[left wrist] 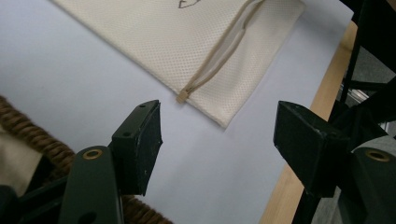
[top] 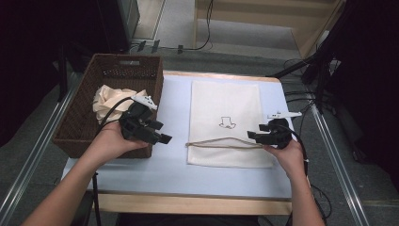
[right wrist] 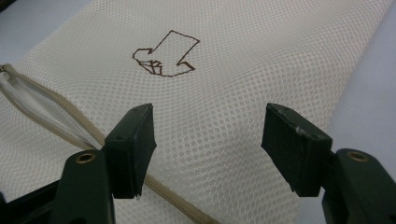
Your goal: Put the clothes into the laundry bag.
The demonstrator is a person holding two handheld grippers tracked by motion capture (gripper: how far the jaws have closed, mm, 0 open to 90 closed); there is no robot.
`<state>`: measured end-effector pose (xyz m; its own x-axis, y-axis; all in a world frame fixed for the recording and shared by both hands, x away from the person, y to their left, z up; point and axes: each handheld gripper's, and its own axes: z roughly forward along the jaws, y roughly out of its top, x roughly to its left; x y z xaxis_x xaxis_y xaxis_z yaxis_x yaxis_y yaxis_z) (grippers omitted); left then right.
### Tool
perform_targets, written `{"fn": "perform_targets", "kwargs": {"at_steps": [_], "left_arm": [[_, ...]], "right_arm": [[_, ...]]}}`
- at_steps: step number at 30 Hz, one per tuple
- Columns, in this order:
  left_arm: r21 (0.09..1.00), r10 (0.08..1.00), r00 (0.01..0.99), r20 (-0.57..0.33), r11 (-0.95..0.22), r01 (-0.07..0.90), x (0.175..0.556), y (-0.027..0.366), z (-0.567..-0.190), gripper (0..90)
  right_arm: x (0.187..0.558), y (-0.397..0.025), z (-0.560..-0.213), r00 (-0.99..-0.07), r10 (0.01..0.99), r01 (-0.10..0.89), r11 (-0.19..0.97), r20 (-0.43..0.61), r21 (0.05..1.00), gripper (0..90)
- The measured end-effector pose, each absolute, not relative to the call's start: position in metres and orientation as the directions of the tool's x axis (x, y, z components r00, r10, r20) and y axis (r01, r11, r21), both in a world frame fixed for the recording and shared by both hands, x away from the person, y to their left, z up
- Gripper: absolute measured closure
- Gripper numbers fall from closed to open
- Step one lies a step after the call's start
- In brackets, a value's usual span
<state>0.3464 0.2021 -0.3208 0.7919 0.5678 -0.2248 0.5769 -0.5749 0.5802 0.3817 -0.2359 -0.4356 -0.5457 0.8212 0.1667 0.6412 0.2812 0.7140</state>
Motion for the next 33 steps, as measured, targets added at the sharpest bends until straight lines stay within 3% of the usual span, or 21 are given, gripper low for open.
{"fn": "perform_targets", "kwargs": {"at_steps": [10, 17, 33], "left_arm": [[0.592, 0.611, 0.766, -0.2, -0.548, 0.591, 0.353, 0.223, -0.309, 33.3], [0.606, 0.626, 0.743, -0.236, -0.503, 0.616, 0.36, 0.241, -0.304, 33.2], [0.609, 0.697, 0.696, -0.173, -0.479, 0.632, 0.373, 0.281, -0.293, 32.3]], "right_arm": [[0.383, -0.235, -0.435, -0.55, 0.818, 0.639, 0.283, 0.167, 0.715, 35.5], [0.386, -0.234, -0.435, -0.548, 0.819, 0.641, 0.281, 0.17, 0.714, 35.5], [0.392, -0.23, -0.434, -0.562, 0.809, 0.637, 0.288, 0.175, 0.715, 35.6]]}}
